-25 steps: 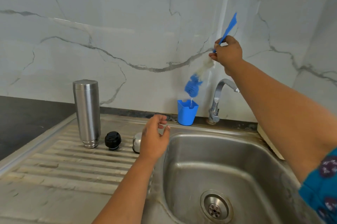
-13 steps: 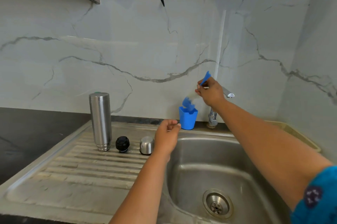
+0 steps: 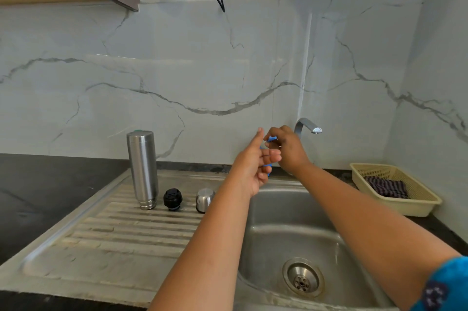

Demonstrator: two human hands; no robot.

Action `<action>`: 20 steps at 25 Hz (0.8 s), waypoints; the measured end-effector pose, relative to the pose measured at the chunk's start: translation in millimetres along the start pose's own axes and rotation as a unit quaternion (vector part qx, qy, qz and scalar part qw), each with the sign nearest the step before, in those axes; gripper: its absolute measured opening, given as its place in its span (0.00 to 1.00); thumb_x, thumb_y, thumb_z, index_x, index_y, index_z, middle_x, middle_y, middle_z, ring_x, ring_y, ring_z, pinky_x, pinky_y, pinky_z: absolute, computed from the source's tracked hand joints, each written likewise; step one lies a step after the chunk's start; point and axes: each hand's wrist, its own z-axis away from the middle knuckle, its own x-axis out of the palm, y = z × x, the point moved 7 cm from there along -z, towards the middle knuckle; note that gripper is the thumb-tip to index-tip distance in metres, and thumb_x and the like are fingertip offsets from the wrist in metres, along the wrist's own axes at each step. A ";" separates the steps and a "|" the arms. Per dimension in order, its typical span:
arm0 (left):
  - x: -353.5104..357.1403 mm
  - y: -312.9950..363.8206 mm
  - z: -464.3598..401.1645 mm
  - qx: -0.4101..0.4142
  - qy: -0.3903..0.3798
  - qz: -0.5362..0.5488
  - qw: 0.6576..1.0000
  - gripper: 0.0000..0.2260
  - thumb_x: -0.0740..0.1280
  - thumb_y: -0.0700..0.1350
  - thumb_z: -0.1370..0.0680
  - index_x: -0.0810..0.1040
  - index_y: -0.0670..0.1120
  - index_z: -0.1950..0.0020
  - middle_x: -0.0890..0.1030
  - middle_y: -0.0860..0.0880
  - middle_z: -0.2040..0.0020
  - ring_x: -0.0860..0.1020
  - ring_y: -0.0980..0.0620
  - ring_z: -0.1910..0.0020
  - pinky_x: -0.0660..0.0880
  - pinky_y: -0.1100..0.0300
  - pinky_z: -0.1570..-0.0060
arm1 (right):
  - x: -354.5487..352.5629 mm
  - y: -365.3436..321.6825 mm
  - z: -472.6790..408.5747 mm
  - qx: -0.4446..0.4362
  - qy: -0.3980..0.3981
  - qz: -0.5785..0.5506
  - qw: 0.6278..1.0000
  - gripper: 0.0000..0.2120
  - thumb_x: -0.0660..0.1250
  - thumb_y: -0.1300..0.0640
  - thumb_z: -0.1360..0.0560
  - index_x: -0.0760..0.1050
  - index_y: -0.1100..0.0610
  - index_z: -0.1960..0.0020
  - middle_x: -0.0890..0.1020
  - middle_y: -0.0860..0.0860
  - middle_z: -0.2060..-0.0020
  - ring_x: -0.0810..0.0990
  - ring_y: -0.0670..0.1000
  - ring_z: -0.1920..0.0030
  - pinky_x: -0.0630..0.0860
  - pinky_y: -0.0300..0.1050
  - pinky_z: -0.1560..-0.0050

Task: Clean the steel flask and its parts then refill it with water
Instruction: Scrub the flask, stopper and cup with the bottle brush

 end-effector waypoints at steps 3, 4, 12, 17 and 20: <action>3.0 3.4 2.3 0.003 0.005 -0.058 0.998 0.17 0.66 0.56 0.21 0.81 0.43 0.56 0.80 0.53 0.72 0.66 0.59 0.78 0.56 0.69 0.80 | -0.5 -2.2 9.2 -0.024 -0.022 0.042 0.999 0.07 0.64 0.68 0.27 0.76 0.58 0.57 0.69 0.53 0.61 0.71 0.51 0.62 0.66 0.36 0.61; 2.2 2.4 3.1 0.002 0.012 -0.068 0.998 0.14 0.66 0.54 0.20 0.80 0.44 0.57 0.79 0.54 0.73 0.66 0.59 0.79 0.56 0.69 0.80 | -1.8 -1.9 11.5 -0.025 -0.021 0.052 0.998 0.06 0.64 0.68 0.26 0.77 0.59 0.57 0.69 0.53 0.61 0.71 0.52 0.62 0.66 0.38 0.61; -8.8 -11.8 16.6 0.021 0.044 -0.072 0.996 0.10 0.65 0.43 0.19 0.78 0.45 0.59 0.76 0.56 0.76 0.65 0.61 0.79 0.56 0.70 0.81 | -17.1 19.3 33.4 0.155 0.011 -0.163 0.974 0.19 0.64 0.73 0.27 0.75 0.55 0.41 0.77 0.52 0.52 0.82 0.51 0.55 0.79 0.43 0.49; -7.5 -37.7 40.9 0.089 0.036 -0.167 0.981 0.14 0.64 0.41 0.18 0.77 0.44 0.65 0.77 0.53 0.74 0.67 0.60 0.80 0.59 0.71 0.81 | 10.9 11.9 82.9 0.461 -0.063 -0.539 0.703 0.12 0.58 0.54 0.18 0.69 0.63 0.41 0.79 0.62 0.52 0.81 0.58 0.52 0.79 0.55 0.49; -1.3 -59.7 56.9 0.106 0.008 -0.218 0.970 0.14 0.63 0.42 0.17 0.78 0.43 0.62 0.78 0.50 0.69 0.70 0.63 0.81 0.64 0.72 0.77 | 12.3 1.7 103.6 0.473 -0.060 -0.537 0.696 0.08 0.56 0.65 0.18 0.69 0.68 0.43 0.78 0.60 0.58 0.80 0.54 0.57 0.82 0.48 0.61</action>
